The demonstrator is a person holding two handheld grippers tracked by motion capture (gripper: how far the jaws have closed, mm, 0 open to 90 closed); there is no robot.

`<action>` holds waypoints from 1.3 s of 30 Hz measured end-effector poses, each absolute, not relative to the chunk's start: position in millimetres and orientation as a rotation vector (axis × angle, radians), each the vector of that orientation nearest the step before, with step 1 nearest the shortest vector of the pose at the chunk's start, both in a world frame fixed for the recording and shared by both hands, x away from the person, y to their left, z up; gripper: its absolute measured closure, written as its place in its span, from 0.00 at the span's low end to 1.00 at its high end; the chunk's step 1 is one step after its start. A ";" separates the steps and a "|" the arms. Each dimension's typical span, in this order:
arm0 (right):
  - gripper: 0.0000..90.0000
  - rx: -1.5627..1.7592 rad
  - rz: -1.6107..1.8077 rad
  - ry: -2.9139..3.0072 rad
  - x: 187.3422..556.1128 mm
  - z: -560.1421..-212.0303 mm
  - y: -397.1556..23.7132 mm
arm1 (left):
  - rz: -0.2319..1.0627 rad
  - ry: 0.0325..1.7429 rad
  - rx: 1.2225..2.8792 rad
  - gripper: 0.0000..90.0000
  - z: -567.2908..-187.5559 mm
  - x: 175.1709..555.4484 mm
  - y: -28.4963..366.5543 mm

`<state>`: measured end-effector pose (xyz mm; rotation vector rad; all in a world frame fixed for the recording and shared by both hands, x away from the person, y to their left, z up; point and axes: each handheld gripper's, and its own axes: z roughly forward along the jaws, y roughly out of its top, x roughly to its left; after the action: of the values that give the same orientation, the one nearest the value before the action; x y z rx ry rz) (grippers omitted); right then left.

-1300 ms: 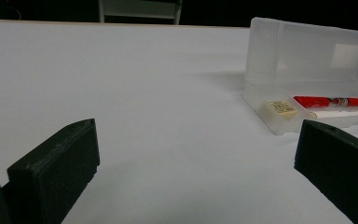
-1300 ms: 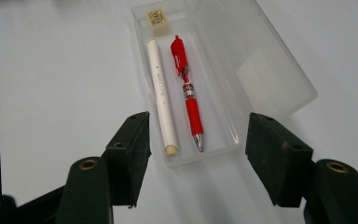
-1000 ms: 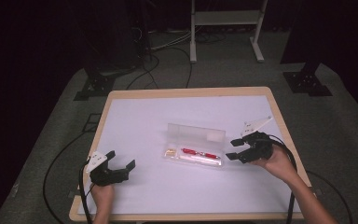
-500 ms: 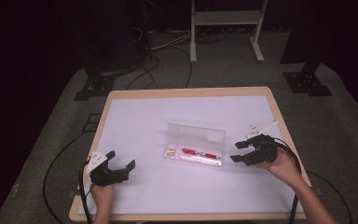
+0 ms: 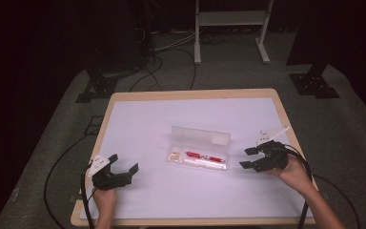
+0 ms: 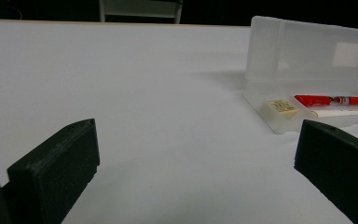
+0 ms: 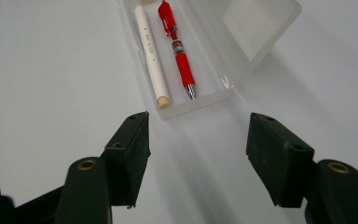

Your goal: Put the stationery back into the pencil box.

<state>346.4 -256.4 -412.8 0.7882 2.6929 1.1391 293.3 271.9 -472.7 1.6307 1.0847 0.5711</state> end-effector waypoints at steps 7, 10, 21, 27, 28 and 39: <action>0.43 0.801 1.147 2.689 342.5 -417.3 -262.2 | 0.572 1.084 1.632 0.00 -472.6 293.2 271.8; 0.43 0.806 1.143 2.691 341.2 -420.4 -264.7 | 0.573 1.084 1.634 0.00 -472.6 293.2 271.8; 0.43 0.844 1.147 2.685 336.4 -427.4 -274.6 | 0.572 1.086 1.629 0.00 -472.6 293.1 271.3; 0.43 0.865 1.150 2.683 333.5 -430.5 -279.0 | 0.573 1.086 1.630 0.00 -472.7 293.1 271.3; 0.43 0.866 1.151 2.682 333.0 -431.4 -280.0 | 0.573 1.085 1.632 0.00 -472.6 293.1 271.4; 0.43 0.898 1.163 2.670 326.8 -438.6 -290.3 | 0.576 1.084 1.634 0.00 -472.6 293.1 271.4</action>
<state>326.8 -290.3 -438.6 0.8979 2.6698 1.1629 293.1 271.4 -472.6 1.6339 1.0839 0.5757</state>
